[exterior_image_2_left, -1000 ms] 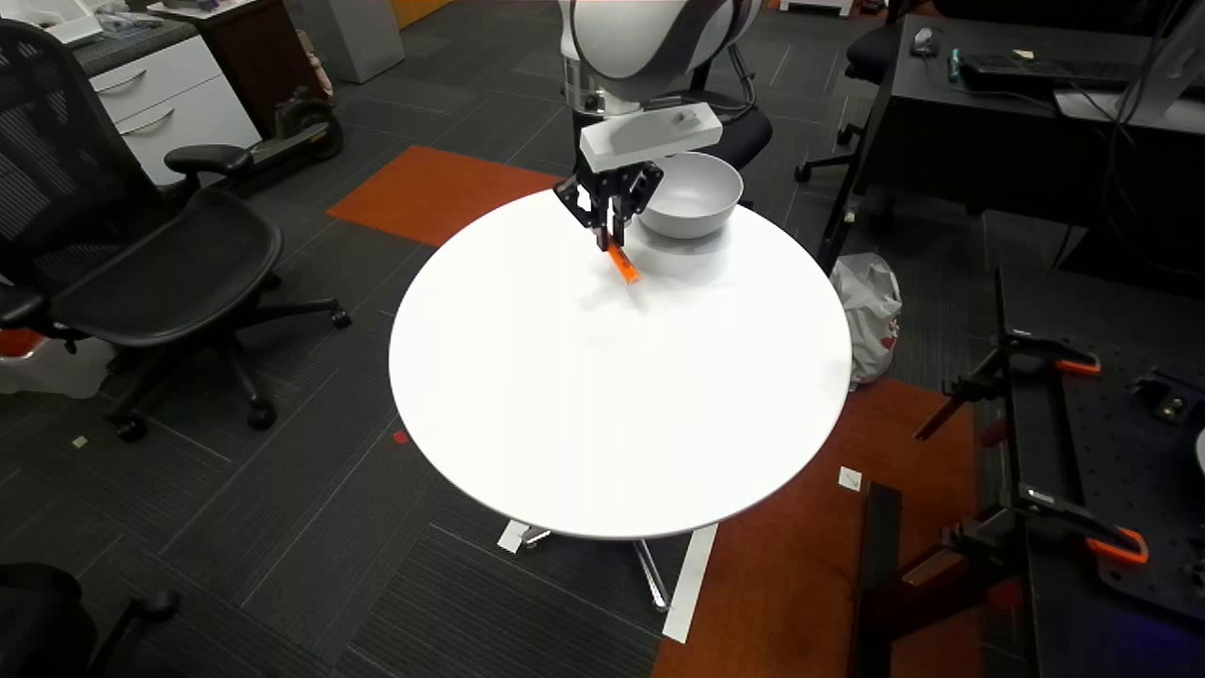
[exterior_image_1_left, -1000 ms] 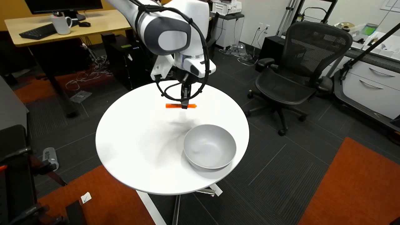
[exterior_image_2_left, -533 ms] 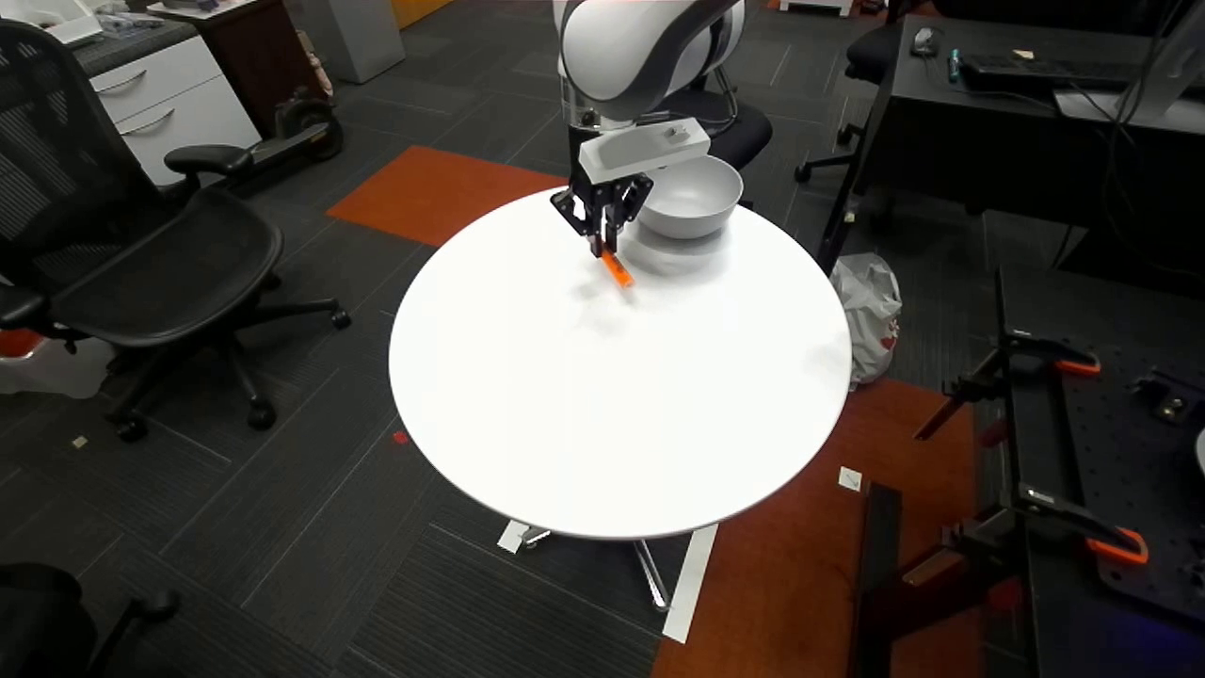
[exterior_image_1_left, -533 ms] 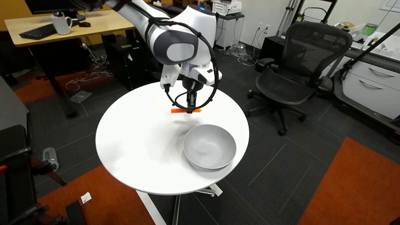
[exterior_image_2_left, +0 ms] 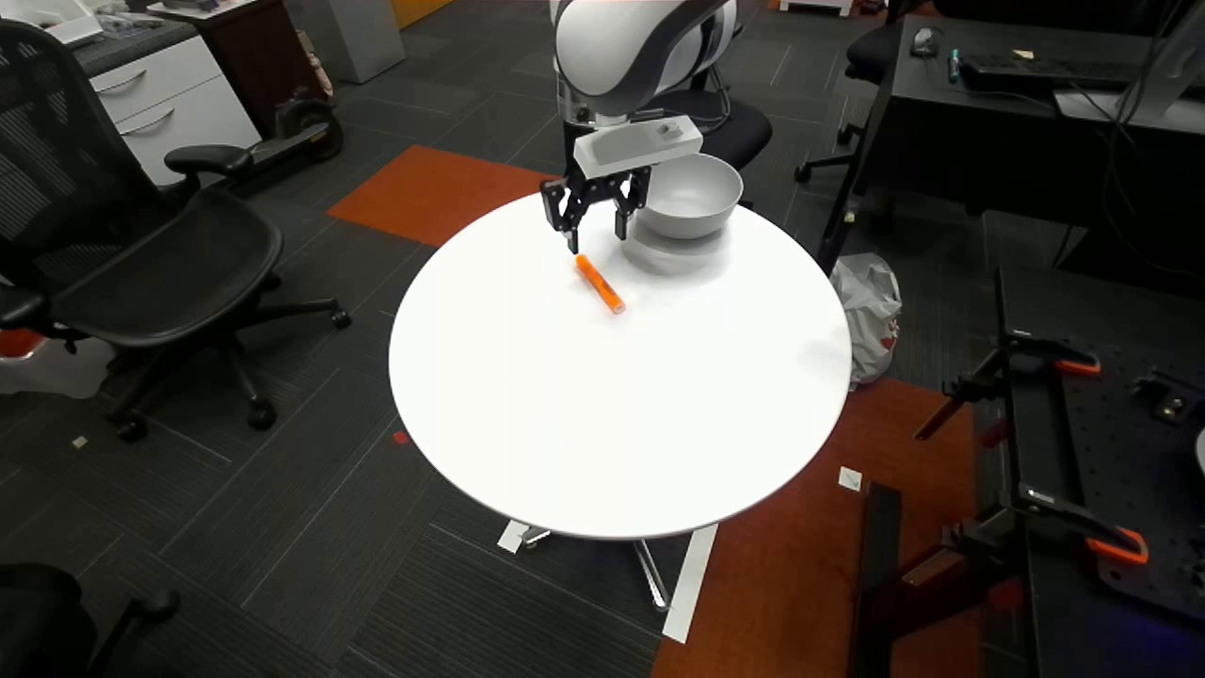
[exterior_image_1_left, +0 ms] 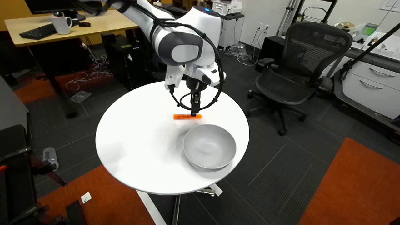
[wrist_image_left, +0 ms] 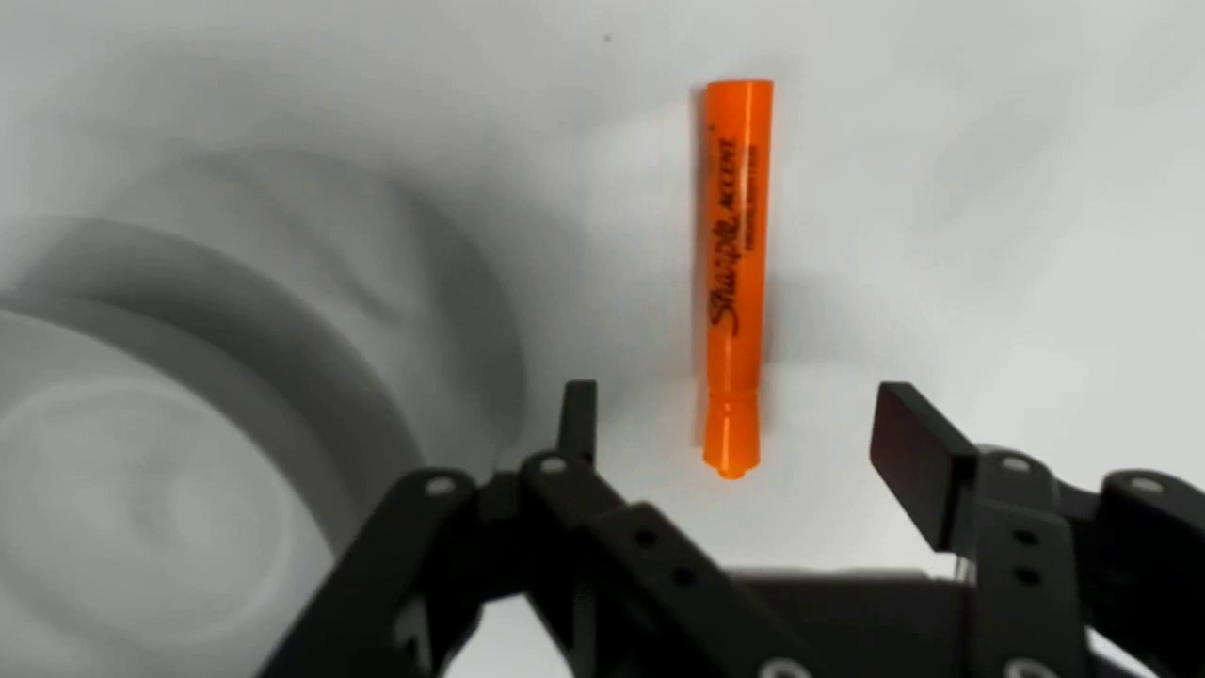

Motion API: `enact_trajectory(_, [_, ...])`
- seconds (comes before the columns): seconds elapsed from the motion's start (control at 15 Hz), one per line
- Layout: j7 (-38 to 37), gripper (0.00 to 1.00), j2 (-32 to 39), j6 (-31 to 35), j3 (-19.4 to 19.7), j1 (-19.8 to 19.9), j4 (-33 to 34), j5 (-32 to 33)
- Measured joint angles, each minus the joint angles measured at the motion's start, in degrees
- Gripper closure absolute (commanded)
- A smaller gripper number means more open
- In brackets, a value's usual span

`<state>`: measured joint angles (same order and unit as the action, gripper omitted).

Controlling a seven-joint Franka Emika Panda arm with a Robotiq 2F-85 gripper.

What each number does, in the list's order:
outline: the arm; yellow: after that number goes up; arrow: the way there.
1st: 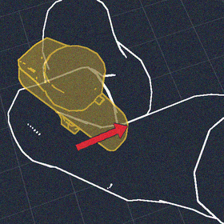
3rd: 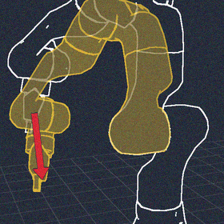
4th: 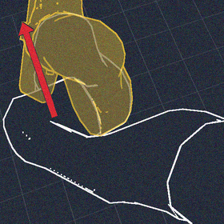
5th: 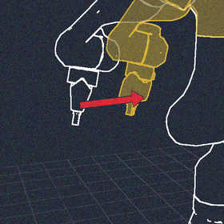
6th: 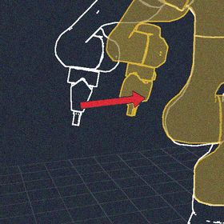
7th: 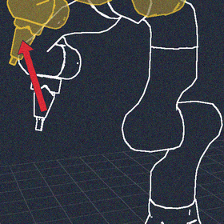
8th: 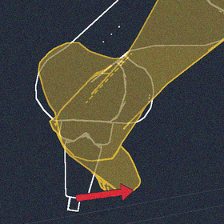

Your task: Put the marker on the table

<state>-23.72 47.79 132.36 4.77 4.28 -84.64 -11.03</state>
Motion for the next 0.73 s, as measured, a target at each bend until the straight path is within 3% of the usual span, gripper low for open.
enact_trajectory(0.73, [0.91, 0.0, 0.5, 0.0, -0.83, 0.84, 0.02, -1.6])
